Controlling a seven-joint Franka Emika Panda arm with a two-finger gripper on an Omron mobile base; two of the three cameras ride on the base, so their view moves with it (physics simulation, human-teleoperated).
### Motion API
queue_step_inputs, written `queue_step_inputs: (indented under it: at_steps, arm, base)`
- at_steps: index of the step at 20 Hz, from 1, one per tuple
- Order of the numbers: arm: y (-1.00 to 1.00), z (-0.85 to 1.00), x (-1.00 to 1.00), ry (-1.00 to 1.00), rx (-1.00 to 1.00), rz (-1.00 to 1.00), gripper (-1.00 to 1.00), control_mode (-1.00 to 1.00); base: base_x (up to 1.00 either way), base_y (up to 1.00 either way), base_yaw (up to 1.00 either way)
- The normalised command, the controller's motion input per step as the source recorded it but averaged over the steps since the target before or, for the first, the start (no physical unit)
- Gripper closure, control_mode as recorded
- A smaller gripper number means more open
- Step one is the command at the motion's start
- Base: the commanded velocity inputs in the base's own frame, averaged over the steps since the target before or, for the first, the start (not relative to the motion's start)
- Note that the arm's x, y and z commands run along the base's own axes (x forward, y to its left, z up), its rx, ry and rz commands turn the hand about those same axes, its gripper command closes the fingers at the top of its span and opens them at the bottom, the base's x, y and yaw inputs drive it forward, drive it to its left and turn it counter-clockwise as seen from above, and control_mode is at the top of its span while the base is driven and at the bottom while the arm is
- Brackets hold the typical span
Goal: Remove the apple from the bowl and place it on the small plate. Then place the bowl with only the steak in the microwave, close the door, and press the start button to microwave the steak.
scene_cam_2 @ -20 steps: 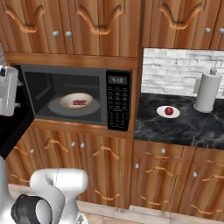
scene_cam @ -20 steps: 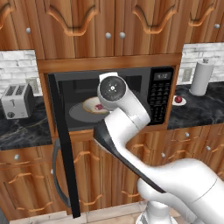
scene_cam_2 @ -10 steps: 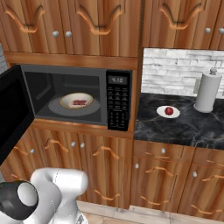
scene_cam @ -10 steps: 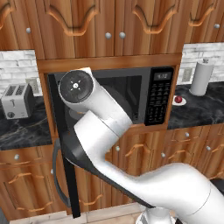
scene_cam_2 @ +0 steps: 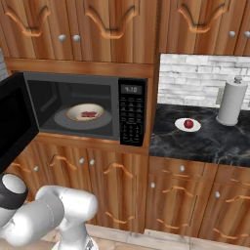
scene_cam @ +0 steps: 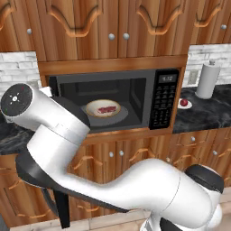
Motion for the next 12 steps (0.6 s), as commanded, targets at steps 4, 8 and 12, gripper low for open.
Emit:
queue_step_inputs:
  at_steps: [4, 8, 12]
  arm:
    - [-0.06, -0.15, -0.37, -0.15, 0.03, 0.09, -1.0, -1.0]
    - [-0.24, 0.6, -0.96, -0.28, 0.0, 0.09, -1.0, -1.0]
    - [0.04, -0.14, -1.0, -0.04, 0.01, 0.07, -1.0, -1.0]
  base:
    - [0.0, 0.0, 0.0]
    - [0.0, 0.0, 0.0]
    - [0.0, 0.0, 0.0]
